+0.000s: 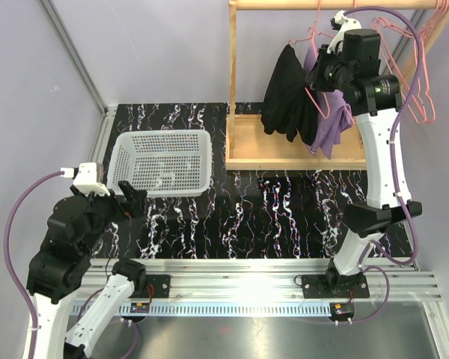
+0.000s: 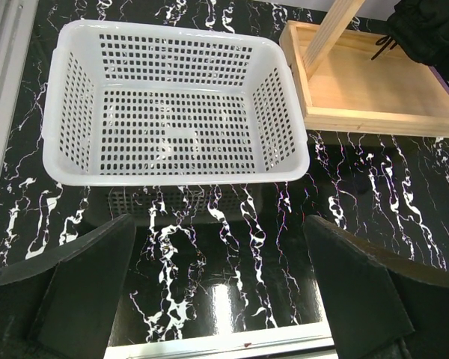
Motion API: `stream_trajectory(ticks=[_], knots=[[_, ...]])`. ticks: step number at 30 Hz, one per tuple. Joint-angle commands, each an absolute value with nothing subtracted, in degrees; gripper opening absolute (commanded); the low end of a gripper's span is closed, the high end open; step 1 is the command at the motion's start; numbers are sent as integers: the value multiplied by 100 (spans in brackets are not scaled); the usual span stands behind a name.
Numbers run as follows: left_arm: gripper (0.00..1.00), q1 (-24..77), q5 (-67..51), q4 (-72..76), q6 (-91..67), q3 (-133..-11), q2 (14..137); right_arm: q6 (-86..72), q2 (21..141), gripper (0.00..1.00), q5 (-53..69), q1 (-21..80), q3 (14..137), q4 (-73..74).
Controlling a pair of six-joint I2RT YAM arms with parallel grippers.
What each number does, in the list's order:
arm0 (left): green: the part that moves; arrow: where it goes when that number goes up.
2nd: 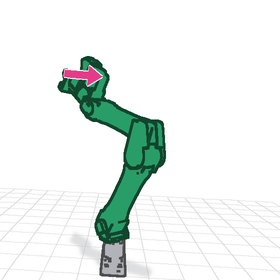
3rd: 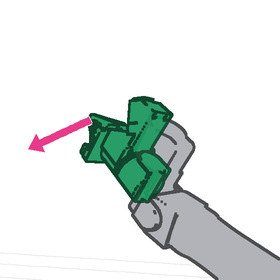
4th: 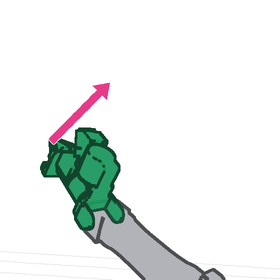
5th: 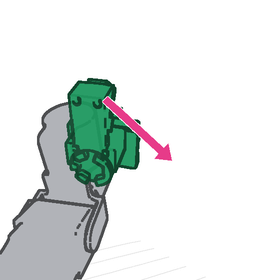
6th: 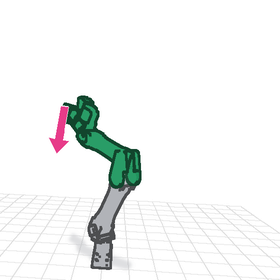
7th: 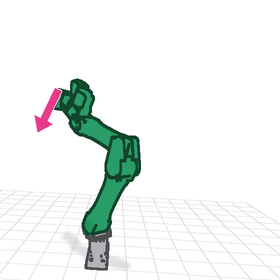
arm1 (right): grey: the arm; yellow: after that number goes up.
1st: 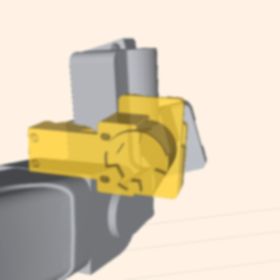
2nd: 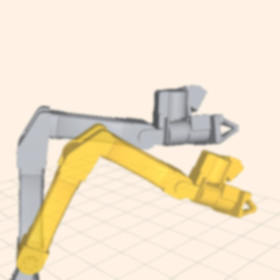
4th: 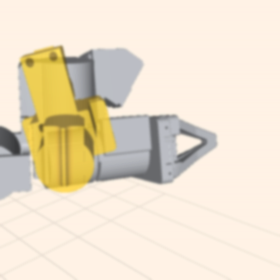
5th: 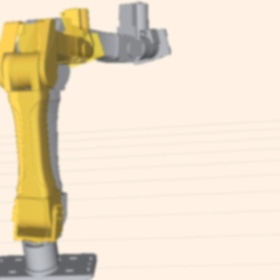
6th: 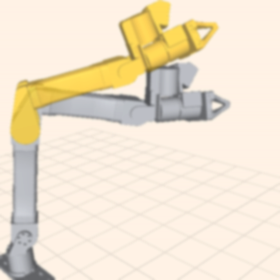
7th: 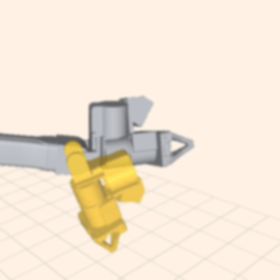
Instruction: Remove the trousers from the hanger
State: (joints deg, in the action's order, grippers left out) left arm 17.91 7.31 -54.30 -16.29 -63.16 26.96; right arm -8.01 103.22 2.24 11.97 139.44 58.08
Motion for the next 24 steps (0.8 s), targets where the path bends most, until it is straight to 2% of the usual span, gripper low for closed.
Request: stream_trajectory(ticks=[1, 16, 24], knots=[[99, 1819, 545, -5168, -1512, -6451, 2602, -1037, 9756, 0, 255, 1213, 14089, 4308], [99, 1819, 142, -5133, -1389, -6714, 2733, -1318, 9449, 0, 887, 1213, 14212, 4122], [99, 1811, -421, -4958, -1309, -7382, 3409, -1573, 8790, 0, 1441, 1213, 13501, 3955]])
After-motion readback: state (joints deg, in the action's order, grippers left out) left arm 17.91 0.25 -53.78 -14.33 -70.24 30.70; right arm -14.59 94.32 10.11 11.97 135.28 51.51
